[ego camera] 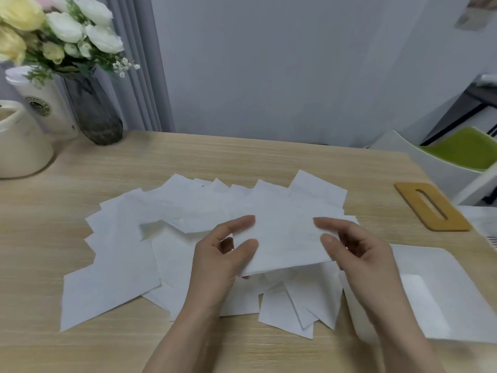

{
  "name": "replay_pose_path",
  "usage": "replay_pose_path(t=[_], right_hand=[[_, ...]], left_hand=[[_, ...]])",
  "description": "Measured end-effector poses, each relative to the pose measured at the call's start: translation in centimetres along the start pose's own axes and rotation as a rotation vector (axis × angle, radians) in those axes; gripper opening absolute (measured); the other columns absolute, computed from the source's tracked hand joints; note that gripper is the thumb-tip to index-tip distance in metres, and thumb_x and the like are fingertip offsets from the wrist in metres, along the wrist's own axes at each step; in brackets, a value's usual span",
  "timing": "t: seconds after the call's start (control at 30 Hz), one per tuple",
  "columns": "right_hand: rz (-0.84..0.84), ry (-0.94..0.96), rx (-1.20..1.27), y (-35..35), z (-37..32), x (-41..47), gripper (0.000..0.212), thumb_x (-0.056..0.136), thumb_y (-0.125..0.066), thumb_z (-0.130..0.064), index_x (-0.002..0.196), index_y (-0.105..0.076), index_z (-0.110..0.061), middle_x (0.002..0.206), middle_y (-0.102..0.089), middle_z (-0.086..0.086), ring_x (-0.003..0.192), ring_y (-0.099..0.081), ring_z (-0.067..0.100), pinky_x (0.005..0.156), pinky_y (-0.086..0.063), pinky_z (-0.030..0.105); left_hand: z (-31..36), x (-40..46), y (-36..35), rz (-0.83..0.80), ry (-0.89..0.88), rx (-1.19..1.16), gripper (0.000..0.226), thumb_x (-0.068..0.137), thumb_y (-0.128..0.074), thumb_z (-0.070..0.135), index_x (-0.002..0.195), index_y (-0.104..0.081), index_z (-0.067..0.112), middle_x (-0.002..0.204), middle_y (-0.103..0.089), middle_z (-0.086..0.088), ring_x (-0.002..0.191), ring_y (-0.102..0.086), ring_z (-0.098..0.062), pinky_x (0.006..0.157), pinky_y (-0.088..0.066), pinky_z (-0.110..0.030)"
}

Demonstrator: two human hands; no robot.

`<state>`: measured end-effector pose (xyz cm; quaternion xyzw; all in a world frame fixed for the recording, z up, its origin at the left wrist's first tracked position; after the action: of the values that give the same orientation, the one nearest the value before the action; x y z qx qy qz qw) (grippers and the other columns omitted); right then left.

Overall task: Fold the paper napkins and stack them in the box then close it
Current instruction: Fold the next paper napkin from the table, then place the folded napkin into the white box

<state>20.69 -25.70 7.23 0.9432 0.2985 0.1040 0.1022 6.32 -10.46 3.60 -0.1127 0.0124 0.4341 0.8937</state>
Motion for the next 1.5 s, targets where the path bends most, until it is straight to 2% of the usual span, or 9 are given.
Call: replay_pose_path(t=[0.17,0.37,0.5,0.63,0.73,0.8,0.97,1.2,1.5], right_hand=[[0.09,-0.032,-0.044,4.2,0.5,-0.3,0.027,0.086,-0.067,-0.015,0.09,-0.074,-0.04,0.068,-0.045,-0.001,0.059,-0.037,0.012,0.056,-0.036,0.012],[0.193,-0.066,-0.159,9.5,1.5,-1.4,0.023,0.085,-0.068,-0.018,0.088,-0.073,-0.04,0.082,-0.059,-0.019,0.058,-0.043,0.0,0.064,-0.035,0.024],[0.216,-0.069,-0.239,12.7,2.2,-2.3,0.023,0.084,-0.069,-0.016,0.085,-0.073,-0.039,0.092,-0.063,-0.021,0.081,-0.052,0.0,0.073,-0.036,0.02],[0.258,-0.113,-0.316,15.1,3.2,-3.0,0.024,0.083,-0.07,-0.016,0.083,-0.074,-0.04,0.102,-0.063,-0.005,0.102,-0.055,0.007,0.09,-0.037,0.021],[0.278,-0.128,-0.34,16.2,3.7,-3.6,0.026,0.082,-0.07,-0.017,0.081,-0.073,-0.043,0.094,-0.065,-0.015,0.105,-0.052,0.002,0.107,-0.032,0.041],[0.279,-0.111,-0.387,16.6,3.9,-4.0,0.028,0.083,-0.069,-0.017,0.079,-0.072,-0.044,0.093,-0.062,-0.03,0.106,-0.045,-0.009,0.108,-0.028,0.044],[0.312,-0.109,-0.622,16.7,5.3,-4.4,0.026,0.086,-0.067,-0.019,0.08,-0.068,-0.044,0.09,-0.063,-0.023,0.109,-0.04,0.001,0.09,-0.014,0.024],[0.297,-0.123,-0.857,16.9,7.2,-4.2,0.02,0.086,-0.067,-0.019,0.084,-0.072,-0.038,0.081,-0.059,-0.025,0.103,-0.04,0.004,0.099,-0.008,0.029],[0.205,-0.118,-0.986,16.7,7.9,-3.4,0.013,0.086,-0.067,-0.026,0.088,-0.073,-0.038,0.082,-0.064,-0.018,0.109,-0.047,0.008,0.11,0.003,0.039]], left_hand=[[-0.5,-0.6,-4.2,-0.026,-0.002,0.063,0.037,0.065,-0.074,0.03,0.1,-0.074,0.045,0.064,-0.052,0.02,0.075,-0.049,-0.012,0.074,-0.043,-0.02],[-1.6,-1.9,-9.6,-0.08,-0.033,0.135,0.033,0.08,-0.076,0.015,0.104,-0.073,0.037,0.09,-0.063,0.023,0.07,-0.05,0.007,0.066,-0.041,-0.007],[-2.5,-2.9,-12.9,-0.126,-0.078,0.206,0.034,0.081,-0.074,0.014,0.105,-0.07,0.038,0.1,-0.064,0.023,0.072,-0.052,0.008,0.067,-0.04,-0.007],[-3.5,-3.8,-15.3,-0.168,-0.155,0.382,0.035,0.082,-0.072,0.021,0.101,-0.064,0.049,0.103,-0.057,0.031,0.097,-0.05,0.009,0.084,-0.039,-0.02],[-4.0,-4.3,-16.3,-0.162,-0.224,0.521,0.032,0.082,-0.072,0.029,0.095,-0.058,0.055,0.101,-0.05,0.034,0.11,-0.026,0.03,0.103,-0.024,-0.027],[-4.4,-4.4,-16.7,-0.161,-0.268,0.581,0.024,0.078,-0.067,0.04,0.095,-0.057,0.054,0.103,-0.044,0.039,0.111,-0.015,0.037,0.109,-0.01,-0.025],[-5.2,-4.1,-17.3,-0.196,-0.405,0.729,0.032,0.074,-0.058,0.047,0.105,-0.065,0.045,0.101,-0.055,0.037,0.128,-0.025,0.02,0.111,0.028,-0.028],[-4.7,-3.3,-17.6,-0.284,-0.564,1.032,0.035,0.085,-0.047,0.05,0.106,-0.073,0.04,0.099,-0.067,0.026,0.138,-0.034,-0.003,0.107,0.035,-0.044],[-4.8,-2.2,-18.1,-0.461,-0.592,1.349,0.038,0.096,-0.036,0.054,0.126,-0.059,0.048,0.113,-0.06,0.029,0.146,-0.016,-0.009,0.097,0.044,-0.048]])
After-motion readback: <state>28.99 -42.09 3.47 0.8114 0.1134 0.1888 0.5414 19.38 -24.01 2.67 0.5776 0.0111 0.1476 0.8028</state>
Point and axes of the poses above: each hand's wrist, its own x-axis towards the middle knuckle, its own y-axis out of the back of the hand, z = x × y, the point moved 3 cm from there along x, towards the middle knuckle
